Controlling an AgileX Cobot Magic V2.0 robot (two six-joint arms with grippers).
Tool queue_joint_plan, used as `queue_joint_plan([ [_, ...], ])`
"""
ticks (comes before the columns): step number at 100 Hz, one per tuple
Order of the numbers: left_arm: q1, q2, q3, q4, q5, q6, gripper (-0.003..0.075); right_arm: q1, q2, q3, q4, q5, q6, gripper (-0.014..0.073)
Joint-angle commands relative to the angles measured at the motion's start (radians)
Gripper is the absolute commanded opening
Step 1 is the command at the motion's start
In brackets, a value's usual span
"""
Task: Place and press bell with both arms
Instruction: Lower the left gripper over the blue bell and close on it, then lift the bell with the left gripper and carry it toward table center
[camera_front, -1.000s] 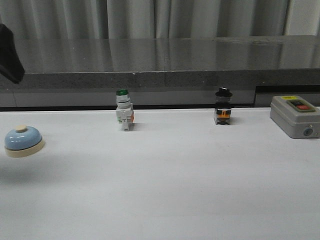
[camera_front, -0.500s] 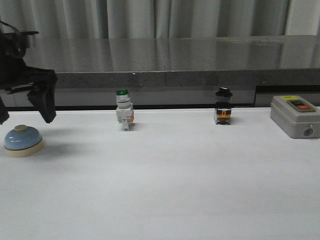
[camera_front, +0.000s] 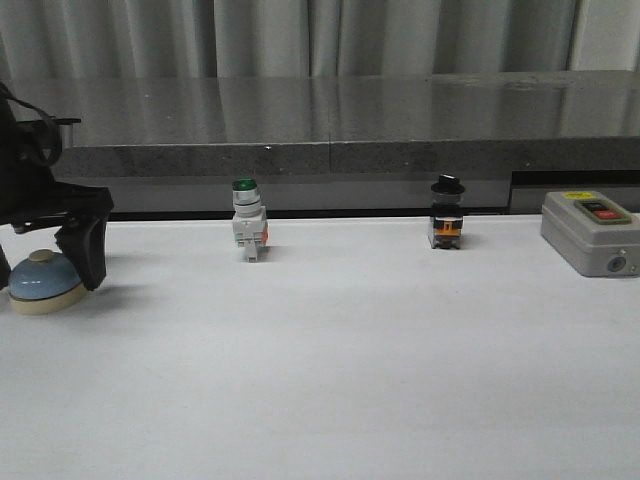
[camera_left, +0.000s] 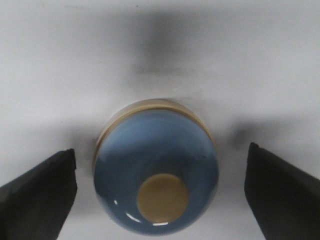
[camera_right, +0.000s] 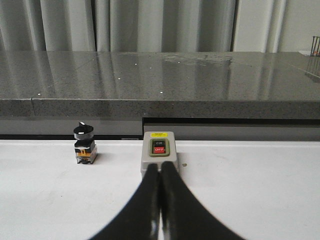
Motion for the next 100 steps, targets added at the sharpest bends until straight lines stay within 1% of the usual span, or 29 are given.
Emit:
queue_joint_plan([
  [1,0.002,-0.043,-0.028,-0.014,-0.006,-0.010,0.0616,-0.006,-0.012,-0.014,-0.013,-0.086,-0.006,-0.0060],
  [6,0.002,-0.043,-0.028,-0.014,-0.006,-0.010,0.0580,-0.006,-0.012,-0.014,-0.013,-0.086,-0.006,-0.0060],
  [11,0.002,-0.043,-0.028,-0.014,-0.009,-0.010,0.0528,-0.006,-0.012,-0.014,-0.013,-0.086,-0.006,-0.0060],
  [22,0.002,-0.043,-0.028,-0.014,-0.011,-0.010,0.0382,-0.006,-0.012,-0.014,-0.013,-0.086,-0.006,-0.0060],
  [33,0.002,-0.045,-0.028,-0.014,-0.013,-0.010,0.0302,-0.006,-0.012,-0.014,-0.013,-0.086,-0.006,-0.0060],
  [49,-0.012,-0.066,-0.067,-0.014,0.005,-0.010,0.0294,-0.006,-0.012,-0.014,-0.013,-0.086,-0.006,-0.0060],
  [66,-0.082,-0.123,-0.117,-0.014,0.001,-0.006,0.0294,-0.006,-0.012,-0.014,-0.013,-0.086,-0.006,-0.0060],
  [80,-0.174,-0.166,-0.143,-0.020,0.024,0.000,0.0294,-0.006,-0.012,-0.014,-0.013,-0.086,-0.006,-0.0060],
  [100,-0.349,-0.163,-0.147,-0.020,0.017,0.002,0.0294,-0.006,-0.012,-0.014,-0.013,-0.086,-0.006,-0.0060],
])
